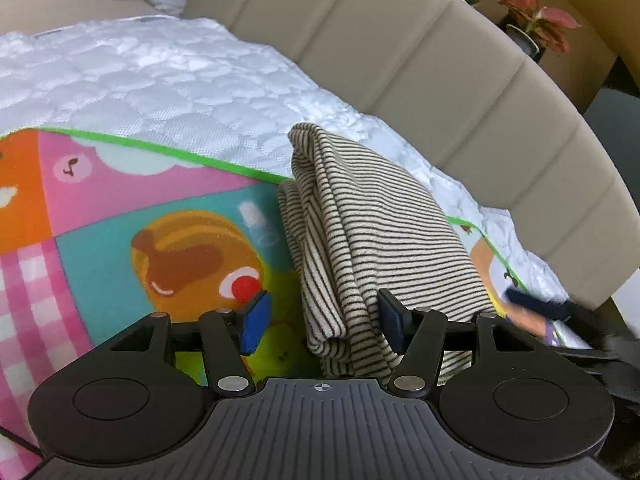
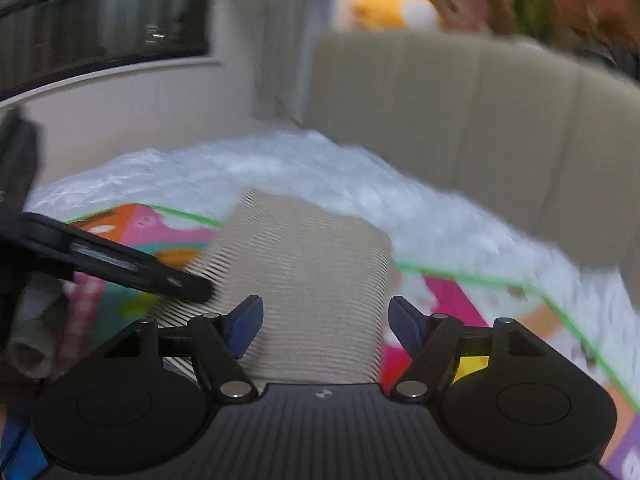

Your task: Fold clothes

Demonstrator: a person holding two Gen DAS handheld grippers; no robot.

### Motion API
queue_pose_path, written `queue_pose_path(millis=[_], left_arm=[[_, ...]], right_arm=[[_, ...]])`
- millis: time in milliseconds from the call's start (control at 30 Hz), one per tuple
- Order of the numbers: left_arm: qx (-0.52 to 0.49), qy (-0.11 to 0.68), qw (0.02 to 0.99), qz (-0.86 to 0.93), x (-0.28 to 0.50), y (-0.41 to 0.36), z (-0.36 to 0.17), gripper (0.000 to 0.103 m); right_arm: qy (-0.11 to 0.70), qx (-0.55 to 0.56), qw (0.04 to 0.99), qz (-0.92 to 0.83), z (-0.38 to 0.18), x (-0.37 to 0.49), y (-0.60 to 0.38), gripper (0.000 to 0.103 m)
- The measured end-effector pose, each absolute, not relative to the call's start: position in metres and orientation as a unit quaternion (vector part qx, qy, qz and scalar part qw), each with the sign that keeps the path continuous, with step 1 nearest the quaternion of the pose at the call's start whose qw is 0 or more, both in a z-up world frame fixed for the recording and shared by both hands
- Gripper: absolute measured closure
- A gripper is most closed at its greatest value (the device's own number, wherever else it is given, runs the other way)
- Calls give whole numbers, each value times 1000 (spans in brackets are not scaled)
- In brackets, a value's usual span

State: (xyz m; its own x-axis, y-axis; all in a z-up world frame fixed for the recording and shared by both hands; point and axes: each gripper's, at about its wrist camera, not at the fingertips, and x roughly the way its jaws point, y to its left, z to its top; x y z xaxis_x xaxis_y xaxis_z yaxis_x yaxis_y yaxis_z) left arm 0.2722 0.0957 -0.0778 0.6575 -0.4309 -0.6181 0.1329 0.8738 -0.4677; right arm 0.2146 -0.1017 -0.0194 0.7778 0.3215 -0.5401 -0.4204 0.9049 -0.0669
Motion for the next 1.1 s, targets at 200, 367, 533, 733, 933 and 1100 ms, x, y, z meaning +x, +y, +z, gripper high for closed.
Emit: queue_pose_path(millis=[200,367,533,733,933,1100], left_arm=[[-187,391,887,-158,274,92,-85,35],[-180,392,889,-156,274,90,-88,32],[-183,391,889,-155,272,91,-87,32],[-183,392,888,-154,272,92,-88,32],[-188,383,890,-158,274,90,-89,36],[-188,384,889,-165,275,84,-93,30]], right_arm=[[309,-153,915,208,-65,231,-83,28],[317,-105,920,207,-52,237,-100,27],[329,18,923,197,-33,252,-129,19],[403,134,891,159,-59,302,-146,16],[359,158,901,187,-46,290,-149,49],[364,91,916,142,-63,282,-146,37]])
